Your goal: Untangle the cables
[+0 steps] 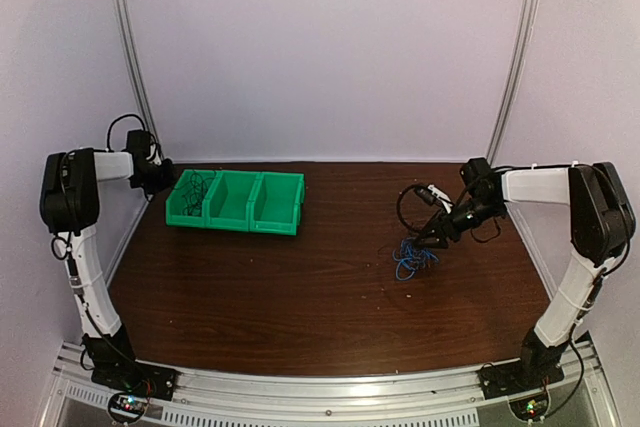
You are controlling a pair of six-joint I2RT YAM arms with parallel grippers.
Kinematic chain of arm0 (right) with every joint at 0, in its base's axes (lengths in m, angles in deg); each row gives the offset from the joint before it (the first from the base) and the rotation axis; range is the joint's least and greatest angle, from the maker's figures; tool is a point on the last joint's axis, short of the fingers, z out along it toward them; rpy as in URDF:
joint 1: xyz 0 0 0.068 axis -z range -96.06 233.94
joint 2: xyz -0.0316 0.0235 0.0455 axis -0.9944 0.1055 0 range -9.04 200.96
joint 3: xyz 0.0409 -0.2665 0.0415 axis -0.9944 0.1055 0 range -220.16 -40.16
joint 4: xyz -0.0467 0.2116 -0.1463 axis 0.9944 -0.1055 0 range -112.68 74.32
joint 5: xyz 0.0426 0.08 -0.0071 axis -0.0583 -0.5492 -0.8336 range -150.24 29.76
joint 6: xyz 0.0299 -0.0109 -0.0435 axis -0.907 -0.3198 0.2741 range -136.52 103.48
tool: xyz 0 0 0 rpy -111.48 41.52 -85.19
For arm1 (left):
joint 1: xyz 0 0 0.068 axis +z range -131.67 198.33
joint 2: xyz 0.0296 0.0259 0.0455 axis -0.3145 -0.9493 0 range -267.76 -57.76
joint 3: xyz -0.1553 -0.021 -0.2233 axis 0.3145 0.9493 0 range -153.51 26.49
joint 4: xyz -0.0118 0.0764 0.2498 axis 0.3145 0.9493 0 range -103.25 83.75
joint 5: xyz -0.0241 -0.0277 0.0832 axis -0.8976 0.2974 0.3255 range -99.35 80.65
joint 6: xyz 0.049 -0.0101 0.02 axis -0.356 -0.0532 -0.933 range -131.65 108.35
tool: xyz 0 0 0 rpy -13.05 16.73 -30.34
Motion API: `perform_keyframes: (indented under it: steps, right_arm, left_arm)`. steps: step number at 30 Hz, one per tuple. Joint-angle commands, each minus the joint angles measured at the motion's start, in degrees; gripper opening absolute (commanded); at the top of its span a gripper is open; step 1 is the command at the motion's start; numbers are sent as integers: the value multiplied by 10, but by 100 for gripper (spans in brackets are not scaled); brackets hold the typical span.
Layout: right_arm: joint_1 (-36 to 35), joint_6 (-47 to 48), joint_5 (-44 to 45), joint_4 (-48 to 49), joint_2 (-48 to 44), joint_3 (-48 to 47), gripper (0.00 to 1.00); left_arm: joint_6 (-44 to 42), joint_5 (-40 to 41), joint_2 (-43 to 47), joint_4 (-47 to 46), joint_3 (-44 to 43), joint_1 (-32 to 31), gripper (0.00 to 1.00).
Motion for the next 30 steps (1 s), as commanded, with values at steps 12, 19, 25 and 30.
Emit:
perform_keyframes:
  steps: [12, 19, 25, 30]
  right_arm:
    - [-3, 14, 2, -14, 20, -18, 73]
    - [-3, 17, -1, -19, 21, -19, 73]
    - [-3, 20, -4, -24, 20, -21, 73]
    - [-3, 18, -3, -24, 17, -21, 73]
  left_arm:
    - [-17, 42, 87, -26, 61, -89, 0]
    - [-5, 55, 62, -21, 88, -109, 0]
    - [-3, 53, 52, -10, 83, -111, 0]
    - [-10, 66, 101, 4, 79, -116, 19]
